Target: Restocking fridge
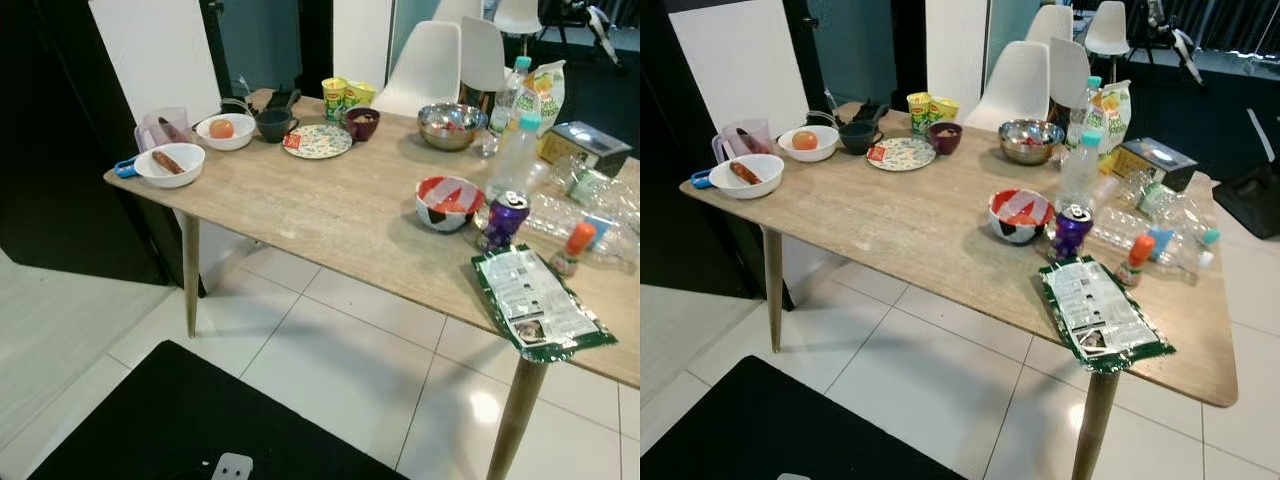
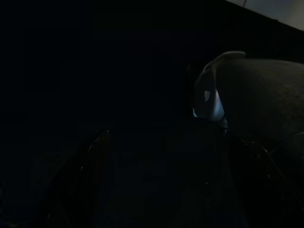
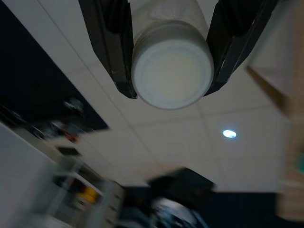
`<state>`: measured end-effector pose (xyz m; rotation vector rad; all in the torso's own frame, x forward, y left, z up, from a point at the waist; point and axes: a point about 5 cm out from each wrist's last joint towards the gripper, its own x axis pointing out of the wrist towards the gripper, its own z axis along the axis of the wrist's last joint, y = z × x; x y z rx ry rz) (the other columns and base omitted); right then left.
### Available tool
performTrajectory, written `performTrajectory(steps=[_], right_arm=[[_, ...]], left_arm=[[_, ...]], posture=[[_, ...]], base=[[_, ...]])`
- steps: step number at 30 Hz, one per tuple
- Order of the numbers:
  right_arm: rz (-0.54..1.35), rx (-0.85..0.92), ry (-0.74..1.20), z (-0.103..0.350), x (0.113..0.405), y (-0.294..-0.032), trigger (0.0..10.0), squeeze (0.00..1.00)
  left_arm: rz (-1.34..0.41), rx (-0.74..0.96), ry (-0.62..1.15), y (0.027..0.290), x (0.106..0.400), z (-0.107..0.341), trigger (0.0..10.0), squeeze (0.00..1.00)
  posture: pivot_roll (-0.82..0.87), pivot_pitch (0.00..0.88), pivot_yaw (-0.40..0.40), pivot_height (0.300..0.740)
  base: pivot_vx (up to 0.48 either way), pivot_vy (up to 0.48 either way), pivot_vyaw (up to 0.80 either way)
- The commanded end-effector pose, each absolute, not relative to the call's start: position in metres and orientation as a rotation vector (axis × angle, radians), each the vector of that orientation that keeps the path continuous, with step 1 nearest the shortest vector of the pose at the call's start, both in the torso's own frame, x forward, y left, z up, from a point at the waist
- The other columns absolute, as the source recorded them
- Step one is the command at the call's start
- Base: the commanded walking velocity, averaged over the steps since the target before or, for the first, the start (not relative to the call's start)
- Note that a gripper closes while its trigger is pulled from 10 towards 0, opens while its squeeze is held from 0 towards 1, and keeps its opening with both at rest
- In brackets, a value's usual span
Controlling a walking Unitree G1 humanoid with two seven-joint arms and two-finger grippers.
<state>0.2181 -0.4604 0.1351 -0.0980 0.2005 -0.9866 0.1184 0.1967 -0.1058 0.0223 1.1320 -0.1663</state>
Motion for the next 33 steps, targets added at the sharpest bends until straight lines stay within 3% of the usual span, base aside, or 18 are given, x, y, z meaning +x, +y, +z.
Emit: performTrajectory(steps=[1, 2, 4, 5, 10, 13, 14, 17, 19, 22, 23, 28, 31, 33], right_arm=[[-1.021, -0.099, 0.199, 0.134, 0.212, -0.464, 0.1, 0.00], [-1.016, -0.079, 0.284, 0.114, 0.203, -0.461, 7.0, 0.00], [-1.002, -0.066, 0.323, 0.104, 0.200, -0.458, 7.0, 0.00], [-0.974, -0.057, 0.468, 0.070, 0.188, -0.443, 10.0, 0.00], [-0.940, -0.023, 0.630, 0.026, 0.169, -0.419, 10.0, 0.00], [-0.884, 0.122, 0.781, -0.024, 0.147, -0.378, 10.0, 0.00], [-0.884, 0.122, 0.781, -0.024, 0.147, -0.378, 10.0, 0.00], [-0.729, 0.164, 0.945, -0.061, 0.129, -0.331, 10.0, 0.00], [-0.697, 0.169, 0.961, -0.066, 0.127, -0.324, 10.0, 0.00], [-0.455, 0.183, 0.977, -0.080, 0.134, -0.283, 10.0, 0.00], [-0.455, 0.183, 0.977, -0.080, 0.134, -0.283, 10.0, 0.00], [-0.212, 0.029, 1.018, -0.087, 0.140, -0.255, 10.0, 0.00], [-0.016, -0.165, 1.055, -0.090, 0.146, -0.235, 10.0, 0.00], [0.018, -0.191, 1.061, -0.091, 0.147, -0.231, 10.0, 0.00]], left_arm=[[-0.174, 0.033, 1.138, 0.197, 0.116, -0.106, 10.0, 0.00], [-0.175, 0.034, 1.138, 0.197, 0.116, -0.106, 10.0, 0.00], [-0.176, 0.034, 1.138, 0.197, 0.116, -0.106, 10.0, 0.00], [-0.177, 0.035, 1.138, 0.197, 0.116, -0.106, 10.0, 0.00], [-0.177, 0.034, 1.138, 0.197, 0.116, -0.106, 10.0, 0.00], [-0.172, 0.028, 1.140, 0.197, 0.115, -0.107, 10.0, 0.00], [-0.172, 0.028, 1.140, 0.197, 0.115, -0.107, 10.0, 0.00], [-0.176, 0.033, 1.141, 0.198, 0.115, -0.107, 10.0, 0.00], [-0.176, 0.034, 1.141, 0.198, 0.115, -0.107, 10.0, 0.00], [-0.179, 0.040, 1.143, 0.198, 0.115, -0.107, 10.0, 0.00], [-0.179, 0.040, 1.143, 0.198, 0.115, -0.107, 10.0, 0.00], [-0.194, 0.059, 1.146, 0.198, 0.114, -0.107, 10.0, 0.00], [-0.209, 0.080, 1.147, 0.198, 0.115, -0.107, 10.0, 0.00], [-0.208, 0.081, 1.147, 0.197, 0.115, -0.107, 10.0, 0.00]], posture=[[0.07, 0.000, -0.012, 0.738], [0.07, 0.000, -0.010, 0.738], [0.07, 0.000, -0.010, 0.738], [0.07, 0.000, -0.014, 0.738], [0.07, 0.000, -0.013, 0.738], [0.06, 0.000, -0.012, 0.738], [0.06, 0.000, -0.012, 0.738], [0.06, 0.000, -0.010, 0.738], [0.06, 0.000, -0.010, 0.738], [0.06, 0.000, -0.009, 0.738], [0.06, 0.000, -0.009, 0.738], [0.06, 0.000, -0.015, 0.738], [0.06, 0.000, -0.018, 0.738], [0.06, 0.000, -0.019, 0.738]], base=[[0.000, 0.000, 0.00], [0.000, 0.000, 0.00], [0.000, 0.000, 0.00], [0.000, 0.000, 0.00], [0.000, 0.000, 0.00], [0.000, 0.000, 0.00], [0.000, 0.000, 0.00], [0.000, 0.000, 0.00], [0.000, 0.000, 0.00], [0.000, 0.000, 0.00], [0.000, 0.000, 0.00], [0.000, 0.000, 0.00], [0.000, 0.000, 0.00], [0.000, 0.000, 0.00]])
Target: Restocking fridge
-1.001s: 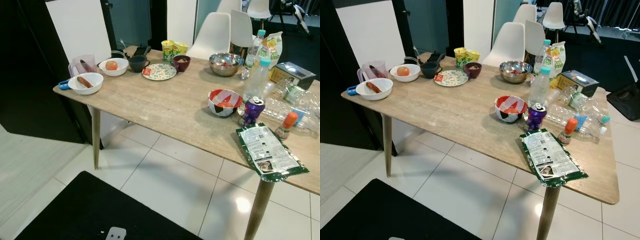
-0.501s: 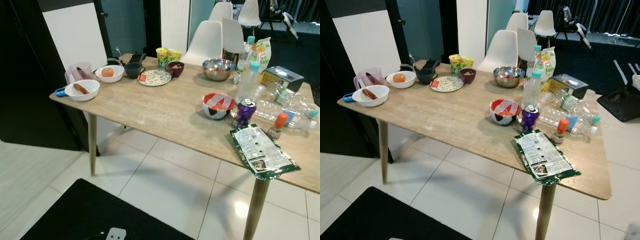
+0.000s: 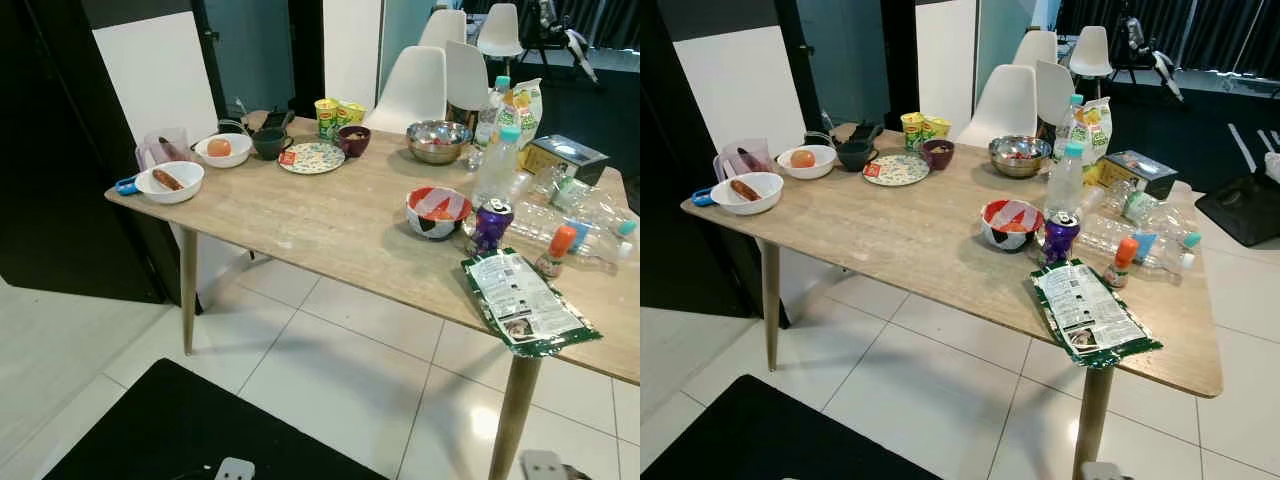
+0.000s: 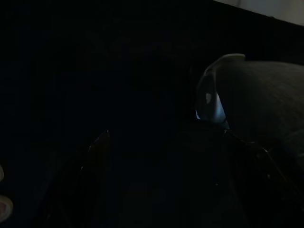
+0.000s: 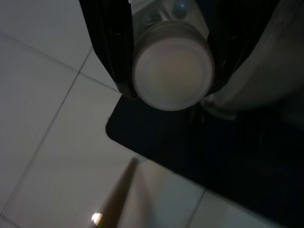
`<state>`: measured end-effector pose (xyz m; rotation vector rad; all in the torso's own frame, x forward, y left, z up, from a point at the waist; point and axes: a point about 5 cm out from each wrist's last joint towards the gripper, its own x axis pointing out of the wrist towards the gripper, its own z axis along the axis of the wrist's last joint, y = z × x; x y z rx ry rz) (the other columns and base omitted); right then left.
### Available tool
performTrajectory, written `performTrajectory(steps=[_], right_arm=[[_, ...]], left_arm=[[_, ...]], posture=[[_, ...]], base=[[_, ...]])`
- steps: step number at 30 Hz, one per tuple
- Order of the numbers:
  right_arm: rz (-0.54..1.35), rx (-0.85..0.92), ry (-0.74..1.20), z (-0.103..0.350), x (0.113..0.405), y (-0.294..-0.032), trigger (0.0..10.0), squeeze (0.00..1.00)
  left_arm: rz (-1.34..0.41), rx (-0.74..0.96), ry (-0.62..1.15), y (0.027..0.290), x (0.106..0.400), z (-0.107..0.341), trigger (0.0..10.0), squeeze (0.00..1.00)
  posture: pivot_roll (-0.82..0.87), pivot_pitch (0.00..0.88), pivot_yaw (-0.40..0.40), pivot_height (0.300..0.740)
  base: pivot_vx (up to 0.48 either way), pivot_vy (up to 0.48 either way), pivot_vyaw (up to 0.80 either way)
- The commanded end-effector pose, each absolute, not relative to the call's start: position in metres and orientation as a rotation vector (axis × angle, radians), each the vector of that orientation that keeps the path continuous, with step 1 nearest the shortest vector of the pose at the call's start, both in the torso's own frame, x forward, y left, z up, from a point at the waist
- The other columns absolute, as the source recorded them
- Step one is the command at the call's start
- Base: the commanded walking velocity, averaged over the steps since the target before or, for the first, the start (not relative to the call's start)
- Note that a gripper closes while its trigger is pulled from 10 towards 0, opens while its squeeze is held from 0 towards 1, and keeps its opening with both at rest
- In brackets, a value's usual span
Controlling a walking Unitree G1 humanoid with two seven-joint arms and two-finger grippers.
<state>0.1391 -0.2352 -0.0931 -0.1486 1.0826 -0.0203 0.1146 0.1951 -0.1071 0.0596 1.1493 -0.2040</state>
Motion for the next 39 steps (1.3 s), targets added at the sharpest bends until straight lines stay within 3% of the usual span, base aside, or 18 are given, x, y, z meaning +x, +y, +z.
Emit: performTrajectory(steps=[1, 4, 26, 39], right_arm=[[0.018, -0.191, 1.061, -0.091, 0.147, -0.231, 10.0, 0.00], [0.016, -0.188, 1.080, -0.092, 0.149, -0.225, 10.0, 0.00], [-0.065, -0.242, 1.243, -0.103, 0.113, -0.237, 10.0, 0.00], [-0.064, -0.257, 1.264, -0.103, 0.109, -0.242, 10.0, 0.00]], left_arm=[[-0.208, 0.081, 1.147, 0.197, 0.115, -0.107, 10.0, 0.00], [-0.210, 0.084, 1.141, 0.196, 0.118, -0.106, 10.0, 0.00], [-0.203, 0.076, 1.134, 0.198, 0.121, -0.105, 10.0, 0.00], [-0.197, 0.064, 1.136, 0.197, 0.120, -0.105, 10.0, 0.00]], posture=[[0.06, 0.000, -0.019, 0.738], [0.07, 0.000, -0.016, 0.738], [0.07, 0.000, -0.014, 0.738], [0.06, 0.000, -0.011, 0.738]], base=[[0.000, 0.000, 0.00], [0.000, 0.000, 0.00], [0.000, 0.000, -0.80], [0.000, 0.000, -0.80]])
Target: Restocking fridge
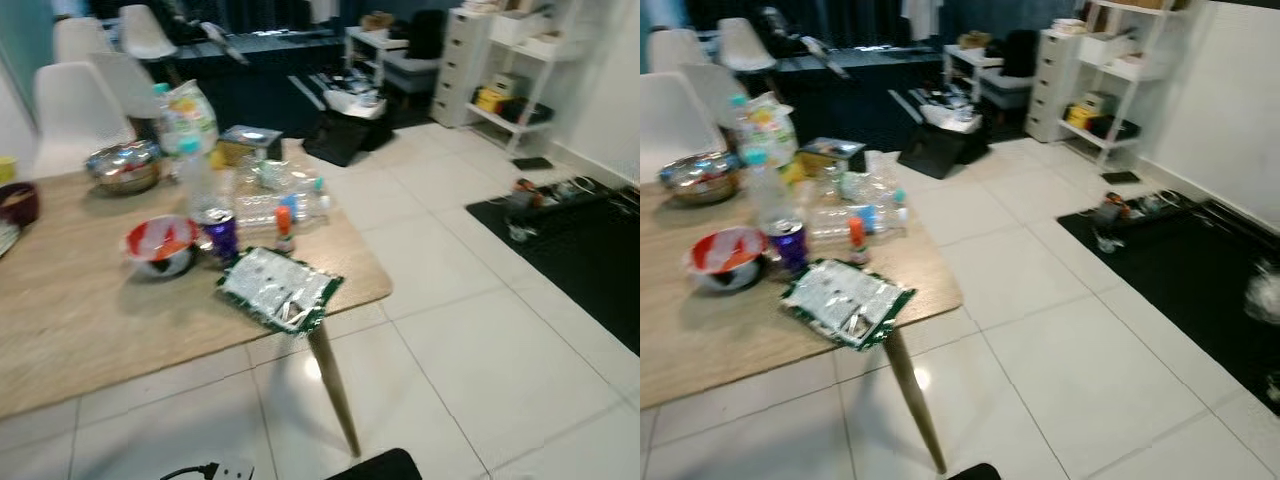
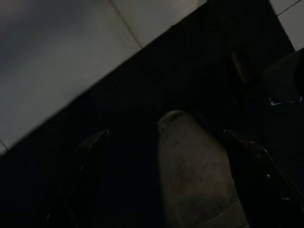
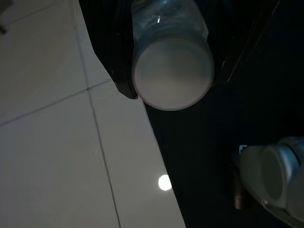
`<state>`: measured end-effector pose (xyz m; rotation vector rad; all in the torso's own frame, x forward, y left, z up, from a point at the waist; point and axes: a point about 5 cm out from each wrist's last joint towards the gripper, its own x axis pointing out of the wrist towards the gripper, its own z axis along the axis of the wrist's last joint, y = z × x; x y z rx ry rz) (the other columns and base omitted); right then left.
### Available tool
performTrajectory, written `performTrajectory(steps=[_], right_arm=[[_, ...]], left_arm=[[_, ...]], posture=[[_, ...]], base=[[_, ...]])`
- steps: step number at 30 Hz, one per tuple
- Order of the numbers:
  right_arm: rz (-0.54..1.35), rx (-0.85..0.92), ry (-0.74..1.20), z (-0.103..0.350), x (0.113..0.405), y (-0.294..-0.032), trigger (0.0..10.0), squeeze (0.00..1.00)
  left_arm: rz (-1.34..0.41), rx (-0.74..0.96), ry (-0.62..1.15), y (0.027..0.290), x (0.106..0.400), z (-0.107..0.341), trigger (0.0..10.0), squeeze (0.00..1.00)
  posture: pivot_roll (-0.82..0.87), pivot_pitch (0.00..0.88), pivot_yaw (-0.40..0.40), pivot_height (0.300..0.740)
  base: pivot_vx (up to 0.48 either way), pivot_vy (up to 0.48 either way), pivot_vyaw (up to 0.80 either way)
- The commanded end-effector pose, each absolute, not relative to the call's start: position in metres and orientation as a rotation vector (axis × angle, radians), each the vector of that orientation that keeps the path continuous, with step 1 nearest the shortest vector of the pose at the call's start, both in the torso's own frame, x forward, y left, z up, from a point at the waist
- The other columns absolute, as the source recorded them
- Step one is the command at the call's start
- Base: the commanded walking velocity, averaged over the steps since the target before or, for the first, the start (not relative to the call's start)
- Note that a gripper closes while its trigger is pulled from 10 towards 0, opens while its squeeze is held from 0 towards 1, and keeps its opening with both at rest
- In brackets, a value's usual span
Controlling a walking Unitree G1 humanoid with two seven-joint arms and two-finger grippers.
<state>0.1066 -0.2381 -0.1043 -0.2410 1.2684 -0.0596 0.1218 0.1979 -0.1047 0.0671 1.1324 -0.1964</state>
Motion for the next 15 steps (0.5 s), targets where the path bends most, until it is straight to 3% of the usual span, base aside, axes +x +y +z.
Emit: performTrajectory(steps=[1, 15], right_arm=[[-0.062, -0.259, 1.270, -0.1033, 0.1073, -0.2416, 10.0, 0.00], [-0.049, -0.258, 1.289, -0.1053, 0.1018, -0.2394, 10.0, 0.00]], left_arm=[[-0.197, 0.066, 1.137, 0.1970, 0.1199, -0.1054, 10.0, 0.00], [-0.194, 0.077, 1.136, 0.1974, 0.1203, -0.1053, 10.0, 0.00]], posture=[[0.06, 0.000, -0.009, 0.738], [0.06, 0.000, -0.007, 0.738]], base=[[0.000, 0.000, -0.80], [0.000, 0.000, -0.80]])
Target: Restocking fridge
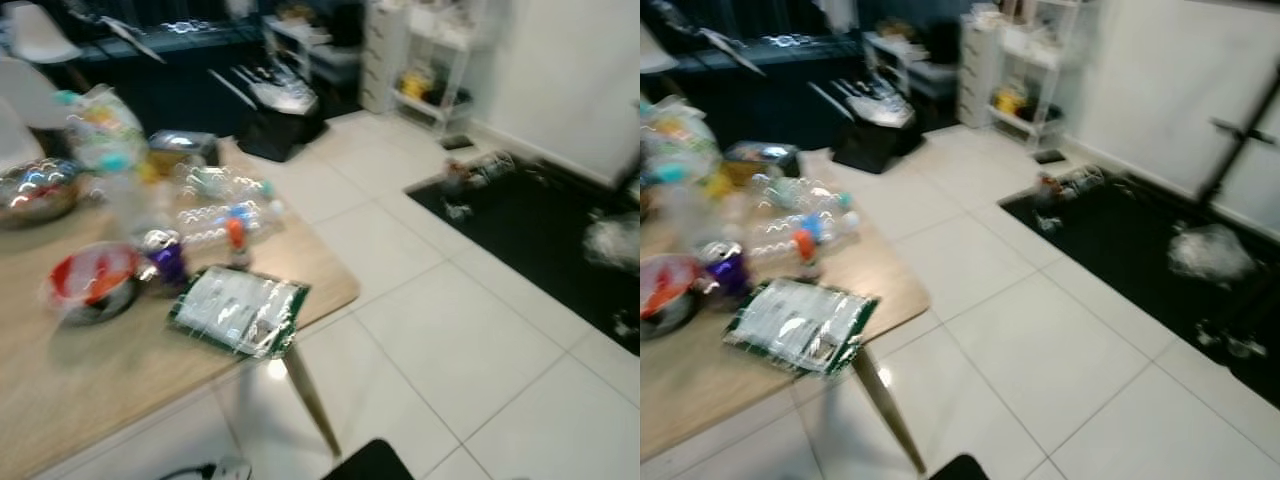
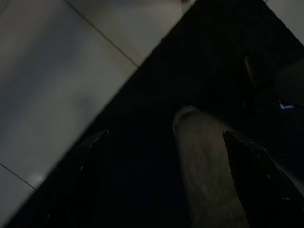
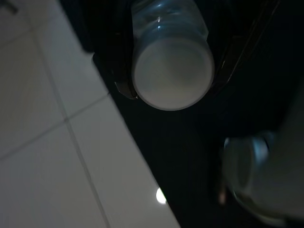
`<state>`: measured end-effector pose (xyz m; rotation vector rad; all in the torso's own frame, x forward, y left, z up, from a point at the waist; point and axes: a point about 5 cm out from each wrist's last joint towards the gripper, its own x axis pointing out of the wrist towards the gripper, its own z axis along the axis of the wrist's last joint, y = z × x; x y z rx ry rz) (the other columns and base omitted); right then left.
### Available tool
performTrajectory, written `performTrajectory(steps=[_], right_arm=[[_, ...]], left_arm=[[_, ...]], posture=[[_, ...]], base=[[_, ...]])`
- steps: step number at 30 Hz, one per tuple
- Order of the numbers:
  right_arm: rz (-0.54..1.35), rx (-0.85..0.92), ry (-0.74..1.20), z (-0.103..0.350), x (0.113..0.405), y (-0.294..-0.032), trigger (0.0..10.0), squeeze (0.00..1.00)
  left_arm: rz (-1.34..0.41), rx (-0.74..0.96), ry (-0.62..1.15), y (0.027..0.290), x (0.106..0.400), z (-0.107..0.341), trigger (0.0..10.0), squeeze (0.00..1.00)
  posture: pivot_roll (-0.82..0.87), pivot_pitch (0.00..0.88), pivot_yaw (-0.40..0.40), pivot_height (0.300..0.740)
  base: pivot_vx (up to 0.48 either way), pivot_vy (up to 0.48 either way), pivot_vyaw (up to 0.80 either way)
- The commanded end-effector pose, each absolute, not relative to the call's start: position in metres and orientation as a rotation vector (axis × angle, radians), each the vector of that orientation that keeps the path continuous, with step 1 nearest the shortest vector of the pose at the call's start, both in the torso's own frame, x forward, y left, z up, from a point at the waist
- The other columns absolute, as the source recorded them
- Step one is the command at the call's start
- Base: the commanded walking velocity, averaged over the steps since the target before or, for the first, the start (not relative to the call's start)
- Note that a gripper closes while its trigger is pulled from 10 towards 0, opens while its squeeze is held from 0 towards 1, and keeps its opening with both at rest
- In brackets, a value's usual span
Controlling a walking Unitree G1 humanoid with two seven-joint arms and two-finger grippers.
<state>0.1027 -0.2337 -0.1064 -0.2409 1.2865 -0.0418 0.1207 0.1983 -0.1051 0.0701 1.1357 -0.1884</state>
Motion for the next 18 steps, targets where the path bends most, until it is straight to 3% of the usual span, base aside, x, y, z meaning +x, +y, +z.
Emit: performTrajectory(steps=[1, 18], right_arm=[[-0.049, -0.258, 1.289, -0.1053, 0.1018, -0.2394, 10.0, 0.00], [-0.038, -0.260, 1.306, -0.1067, 0.0950, -0.2402, 10.0, 0.00]], left_arm=[[-0.194, 0.077, 1.136, 0.1974, 0.1203, -0.1053, 10.0, 0.00], [-0.194, 0.104, 1.141, 0.1991, 0.1205, -0.1052, 10.0, 0.00]], posture=[[0.06, 0.000, -0.007, 0.738], [0.06, 0.000, -0.003, 0.738]], base=[[0.000, 0.000, -0.80], [0.000, 0.000, -0.80]])
